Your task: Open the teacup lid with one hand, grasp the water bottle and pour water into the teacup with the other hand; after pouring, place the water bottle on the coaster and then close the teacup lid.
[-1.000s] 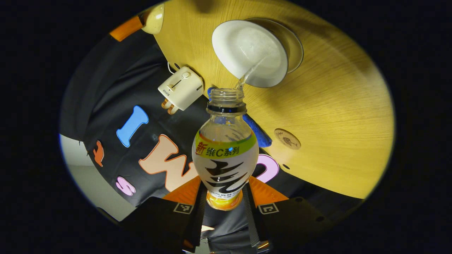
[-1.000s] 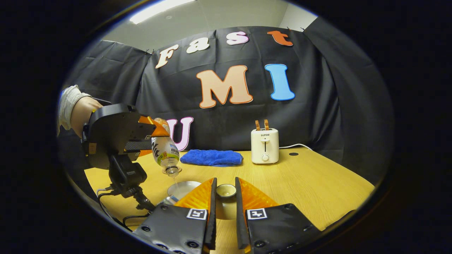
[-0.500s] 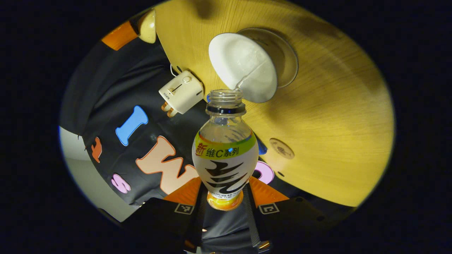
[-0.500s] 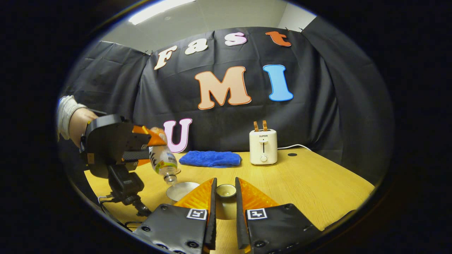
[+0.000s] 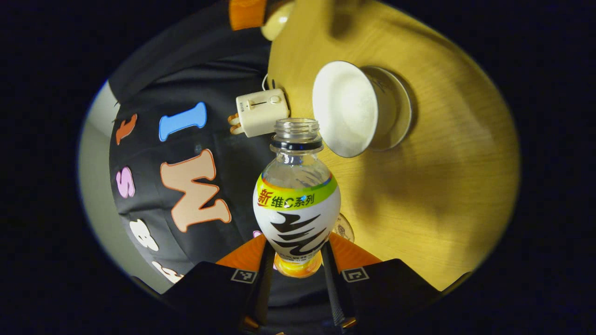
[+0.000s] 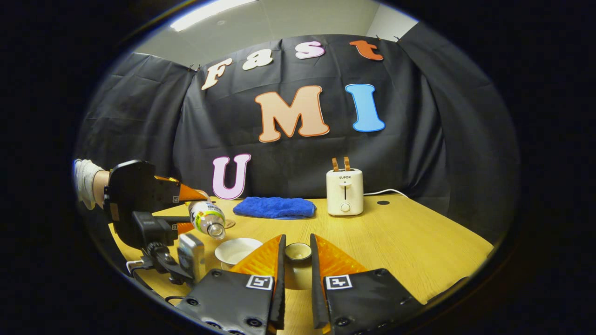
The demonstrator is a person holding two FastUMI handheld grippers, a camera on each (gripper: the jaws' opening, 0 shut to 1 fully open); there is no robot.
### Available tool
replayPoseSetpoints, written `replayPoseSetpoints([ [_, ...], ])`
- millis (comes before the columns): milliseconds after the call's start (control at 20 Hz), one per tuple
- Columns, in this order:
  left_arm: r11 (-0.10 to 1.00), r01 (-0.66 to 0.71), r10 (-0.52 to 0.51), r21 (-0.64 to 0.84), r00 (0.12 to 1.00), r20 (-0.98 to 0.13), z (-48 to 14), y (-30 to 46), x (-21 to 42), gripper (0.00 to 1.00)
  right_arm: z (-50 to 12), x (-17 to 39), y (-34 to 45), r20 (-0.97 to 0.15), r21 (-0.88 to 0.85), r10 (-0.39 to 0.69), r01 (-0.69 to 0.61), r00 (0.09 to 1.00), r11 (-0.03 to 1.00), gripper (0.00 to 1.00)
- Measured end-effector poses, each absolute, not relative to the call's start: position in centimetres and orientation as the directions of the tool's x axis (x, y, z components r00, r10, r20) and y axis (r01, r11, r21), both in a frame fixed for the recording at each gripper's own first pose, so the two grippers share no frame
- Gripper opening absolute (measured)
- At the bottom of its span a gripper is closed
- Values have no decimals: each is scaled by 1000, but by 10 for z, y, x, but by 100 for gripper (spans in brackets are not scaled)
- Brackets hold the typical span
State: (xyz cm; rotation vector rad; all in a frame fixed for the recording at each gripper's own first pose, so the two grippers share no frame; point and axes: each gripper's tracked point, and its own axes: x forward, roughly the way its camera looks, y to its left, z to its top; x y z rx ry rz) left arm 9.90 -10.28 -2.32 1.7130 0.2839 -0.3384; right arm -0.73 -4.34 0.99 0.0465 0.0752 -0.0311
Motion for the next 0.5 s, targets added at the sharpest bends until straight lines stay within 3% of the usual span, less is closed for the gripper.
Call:
replayPoseSetpoints([
  [150,-10,383,-36,924,923,-384,-24,-106,99,51,4,-6,-39,-90,37,-23,26,996,999,29],
  [500,285,407,-107,868,913,-393,-33,-99,97,51,0,-6,-34,-121,23,-22,25,992,999,27],
])
